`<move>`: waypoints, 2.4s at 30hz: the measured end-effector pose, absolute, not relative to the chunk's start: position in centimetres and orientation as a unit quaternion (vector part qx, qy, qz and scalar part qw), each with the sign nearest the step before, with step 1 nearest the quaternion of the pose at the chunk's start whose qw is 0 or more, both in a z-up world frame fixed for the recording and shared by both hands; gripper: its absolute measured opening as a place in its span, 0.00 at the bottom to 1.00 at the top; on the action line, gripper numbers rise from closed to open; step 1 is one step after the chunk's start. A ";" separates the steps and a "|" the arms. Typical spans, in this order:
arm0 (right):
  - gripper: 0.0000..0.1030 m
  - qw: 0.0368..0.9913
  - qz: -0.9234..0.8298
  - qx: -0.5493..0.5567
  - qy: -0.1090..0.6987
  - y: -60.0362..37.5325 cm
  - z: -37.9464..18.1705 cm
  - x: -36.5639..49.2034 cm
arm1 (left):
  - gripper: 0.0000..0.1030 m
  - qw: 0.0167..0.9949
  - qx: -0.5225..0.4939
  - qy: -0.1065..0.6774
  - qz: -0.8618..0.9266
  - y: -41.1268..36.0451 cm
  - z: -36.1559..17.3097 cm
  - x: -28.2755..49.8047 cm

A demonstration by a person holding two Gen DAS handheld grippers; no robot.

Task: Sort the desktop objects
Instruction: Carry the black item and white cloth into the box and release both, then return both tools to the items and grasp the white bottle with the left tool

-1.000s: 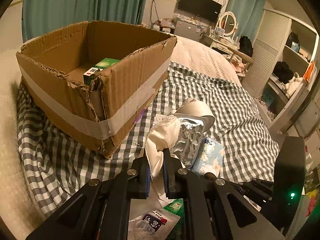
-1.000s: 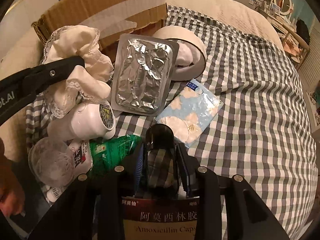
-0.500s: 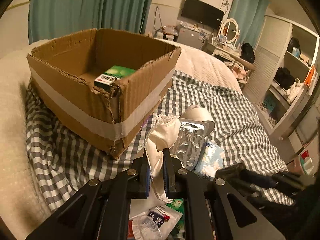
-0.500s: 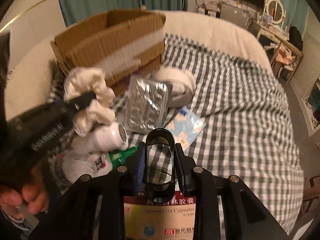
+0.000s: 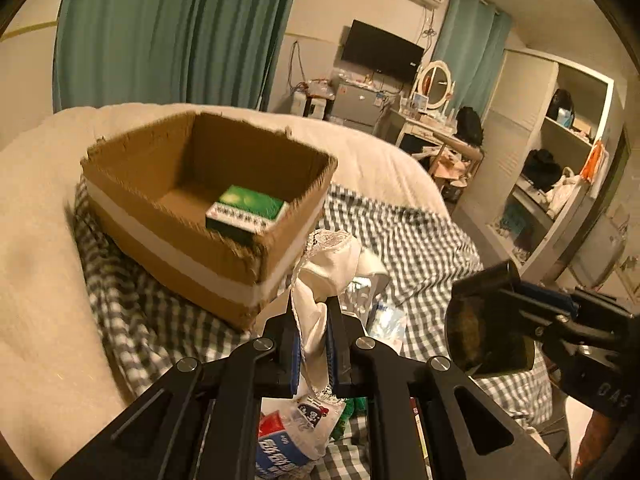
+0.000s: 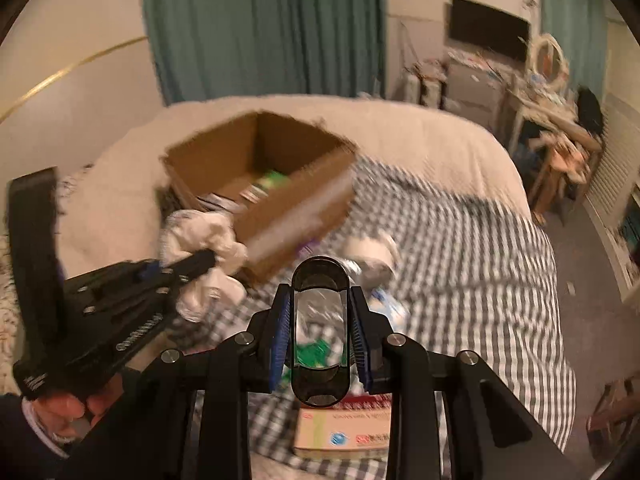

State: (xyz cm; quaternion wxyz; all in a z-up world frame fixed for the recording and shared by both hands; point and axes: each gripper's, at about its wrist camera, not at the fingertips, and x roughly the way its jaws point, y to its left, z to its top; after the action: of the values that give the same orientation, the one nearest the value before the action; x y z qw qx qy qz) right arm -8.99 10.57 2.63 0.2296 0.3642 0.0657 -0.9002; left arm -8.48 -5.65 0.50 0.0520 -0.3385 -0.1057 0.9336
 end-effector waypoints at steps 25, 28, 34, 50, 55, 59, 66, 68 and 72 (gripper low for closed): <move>0.26 0.296 -0.889 0.349 0.034 -3.7 3.2 -22.8 | 0.10 -0.032 -0.360 -0.085 0.929 -16.9 2.2 -21.6; 0.26 0.287 -0.889 0.356 0.023 -4.1 1.5 -24.5 | 0.10 -0.038 -0.371 -0.086 0.924 -17.5 0.7 -23.0; 0.45 0.285 -0.887 0.364 -0.008 -3.8 -0.4 -25.9 | 0.51 -0.033 -0.372 -0.113 0.921 -18.3 -1.5 -24.0; 0.81 0.189 -0.927 0.324 0.011 6.2 6.1 -17.8 | 0.86 -0.003 -0.375 -0.139 0.916 -13.4 2.2 -15.5; 0.81 0.161 -0.930 0.331 -0.006 11.1 5.8 -13.8 | 0.89 0.020 -0.388 -0.120 0.913 -8.4 1.2 -12.1; 0.81 0.138 -0.928 0.347 -0.003 14.4 4.4 -11.0 | 0.89 0.057 -0.407 -0.096 0.907 -4.6 -1.2 -10.4; 0.83 0.133 -0.911 0.391 -0.012 18.1 0.3 -8.0 | 0.89 0.064 -0.453 -0.041 0.888 -1.1 -5.0 -10.9; 0.83 0.131 -0.903 0.408 -0.019 18.6 -1.1 -8.1 | 0.89 0.065 -0.454 -0.035 0.888 -0.3 -5.5 -11.5; 0.83 0.132 -0.893 0.430 -0.030 18.8 -3.1 -8.7 | 0.89 0.047 -0.486 -0.030 0.872 0.1 -8.0 -12.9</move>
State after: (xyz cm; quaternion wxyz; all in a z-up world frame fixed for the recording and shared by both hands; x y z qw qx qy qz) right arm -8.74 18.81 -3.11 0.1316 0.4297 -0.0299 -0.8928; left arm -12.92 0.08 -7.97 0.0474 -0.4858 -0.0299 0.8723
